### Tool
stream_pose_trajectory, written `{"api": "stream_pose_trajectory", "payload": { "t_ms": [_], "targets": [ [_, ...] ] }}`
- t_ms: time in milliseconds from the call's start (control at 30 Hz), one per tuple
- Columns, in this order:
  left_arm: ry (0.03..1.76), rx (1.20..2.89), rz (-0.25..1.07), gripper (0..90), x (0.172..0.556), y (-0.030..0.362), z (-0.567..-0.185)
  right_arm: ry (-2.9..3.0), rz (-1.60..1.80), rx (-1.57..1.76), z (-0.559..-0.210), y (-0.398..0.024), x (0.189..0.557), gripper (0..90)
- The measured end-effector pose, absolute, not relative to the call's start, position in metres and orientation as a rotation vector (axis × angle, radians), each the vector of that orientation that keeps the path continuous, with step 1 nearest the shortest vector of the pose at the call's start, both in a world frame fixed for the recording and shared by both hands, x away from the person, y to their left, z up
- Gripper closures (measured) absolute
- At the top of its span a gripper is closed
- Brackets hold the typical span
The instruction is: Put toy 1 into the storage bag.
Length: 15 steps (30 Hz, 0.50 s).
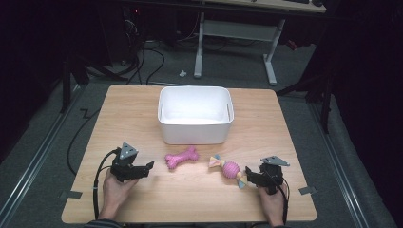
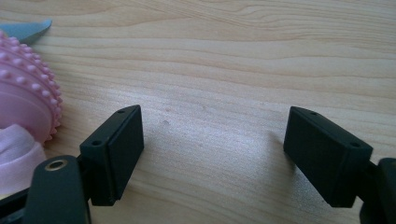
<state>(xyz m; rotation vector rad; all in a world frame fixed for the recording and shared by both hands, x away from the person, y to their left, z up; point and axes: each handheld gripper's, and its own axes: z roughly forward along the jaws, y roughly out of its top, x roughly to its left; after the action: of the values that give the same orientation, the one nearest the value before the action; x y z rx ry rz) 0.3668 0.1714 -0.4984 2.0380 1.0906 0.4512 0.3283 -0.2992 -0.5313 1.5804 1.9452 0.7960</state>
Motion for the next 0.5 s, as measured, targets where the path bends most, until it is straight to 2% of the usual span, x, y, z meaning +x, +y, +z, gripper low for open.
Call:
{"api": "stream_pose_trajectory", "payload": {
  "t_ms": [500],
  "targets": [
    [1.027,2.065,0.425,22.4,0.368,0.155,-0.487,1.943,0.797,1.579,-0.531,-0.299,0.328,20.4]
  ]
}}
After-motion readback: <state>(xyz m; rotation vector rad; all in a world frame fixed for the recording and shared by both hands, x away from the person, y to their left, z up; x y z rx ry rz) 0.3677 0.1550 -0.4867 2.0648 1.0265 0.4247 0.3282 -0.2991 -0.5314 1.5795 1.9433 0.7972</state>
